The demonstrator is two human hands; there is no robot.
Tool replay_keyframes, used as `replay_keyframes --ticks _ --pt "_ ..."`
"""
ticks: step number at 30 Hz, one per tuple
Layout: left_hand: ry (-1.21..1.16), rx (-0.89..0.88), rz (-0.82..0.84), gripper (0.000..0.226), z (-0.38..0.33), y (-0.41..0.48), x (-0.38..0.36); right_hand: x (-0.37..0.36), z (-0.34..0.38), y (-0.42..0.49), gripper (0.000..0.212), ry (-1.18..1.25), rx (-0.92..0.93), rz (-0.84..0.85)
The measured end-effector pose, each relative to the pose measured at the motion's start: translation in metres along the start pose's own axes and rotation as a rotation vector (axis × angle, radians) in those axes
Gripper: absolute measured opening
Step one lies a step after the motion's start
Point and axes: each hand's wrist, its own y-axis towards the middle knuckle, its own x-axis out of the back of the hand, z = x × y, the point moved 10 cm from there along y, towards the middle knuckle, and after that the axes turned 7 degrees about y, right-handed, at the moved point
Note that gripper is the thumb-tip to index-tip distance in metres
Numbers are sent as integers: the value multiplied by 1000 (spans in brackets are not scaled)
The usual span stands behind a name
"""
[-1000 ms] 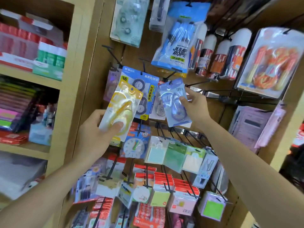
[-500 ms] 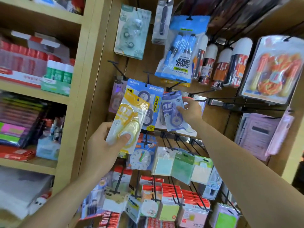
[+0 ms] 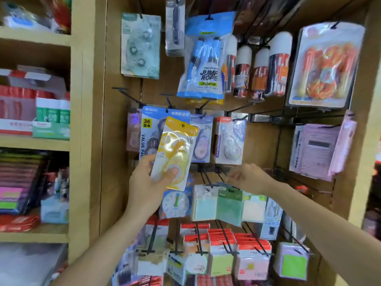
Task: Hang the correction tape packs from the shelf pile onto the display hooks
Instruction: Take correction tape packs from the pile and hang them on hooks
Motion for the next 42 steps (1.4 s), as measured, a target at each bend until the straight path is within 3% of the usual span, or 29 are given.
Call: replay_keyframes --ticks 5,25,30,42 --pt "15 -18 19 38 -8 22 -35 0 -9 -16 33 77 -16 -102" --pt "-175 92 67 31 -11 23 -77 -7 -18 -20 37 84 -70 -134" --pt "-172 169 65 26 -9 37 -84 -7 -17 -22 47 121 -68 -133" --pt "-151 138 101 22 -12 29 -86 -7 -18 -22 37 133 -75 -130"
